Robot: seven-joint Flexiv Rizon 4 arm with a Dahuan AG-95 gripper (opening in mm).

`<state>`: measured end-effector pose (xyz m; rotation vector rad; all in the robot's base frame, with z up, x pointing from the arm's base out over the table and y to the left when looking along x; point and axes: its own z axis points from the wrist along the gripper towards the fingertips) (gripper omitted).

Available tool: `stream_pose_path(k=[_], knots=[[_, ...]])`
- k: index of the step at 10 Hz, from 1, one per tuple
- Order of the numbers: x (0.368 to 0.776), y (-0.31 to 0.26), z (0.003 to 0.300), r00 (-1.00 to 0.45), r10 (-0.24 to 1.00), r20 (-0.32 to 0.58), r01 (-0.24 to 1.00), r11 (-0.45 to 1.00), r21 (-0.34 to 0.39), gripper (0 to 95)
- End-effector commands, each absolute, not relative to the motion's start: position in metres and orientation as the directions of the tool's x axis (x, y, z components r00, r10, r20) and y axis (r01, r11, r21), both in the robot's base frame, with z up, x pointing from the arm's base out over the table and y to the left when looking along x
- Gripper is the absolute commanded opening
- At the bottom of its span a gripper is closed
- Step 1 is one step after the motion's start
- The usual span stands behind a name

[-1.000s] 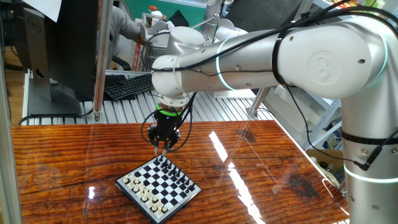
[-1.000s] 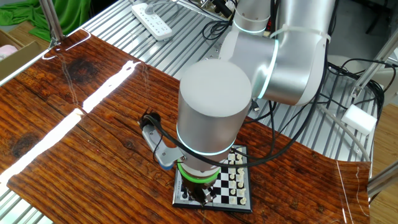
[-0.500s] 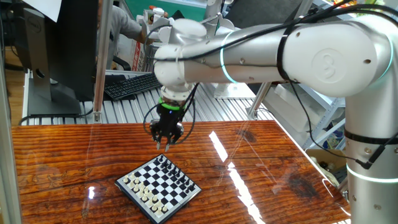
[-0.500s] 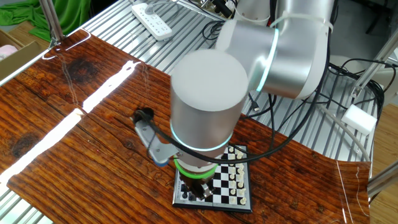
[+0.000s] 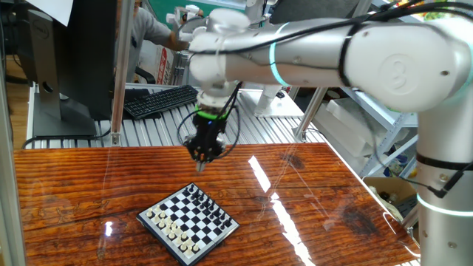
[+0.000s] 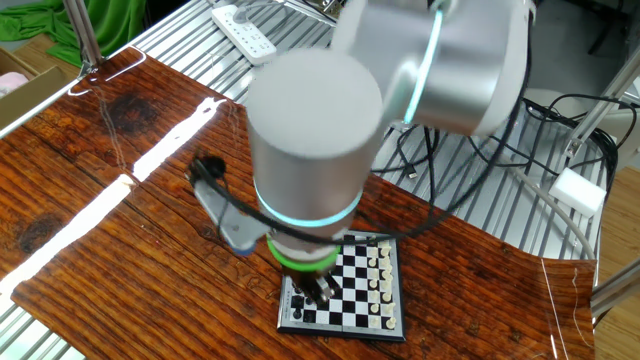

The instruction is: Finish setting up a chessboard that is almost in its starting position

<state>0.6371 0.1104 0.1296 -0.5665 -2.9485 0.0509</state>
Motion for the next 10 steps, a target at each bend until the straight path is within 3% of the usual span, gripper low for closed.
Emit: stream_pose_path(k=[1,10], knots=[[0.638,0.099,0.145,-0.913,0.369,0.172,0.362,0.929,-0.071,0.0],[0.622,0.057,0.164,-0.899,0.386,0.209,0.374,0.923,-0.095,0.0]])
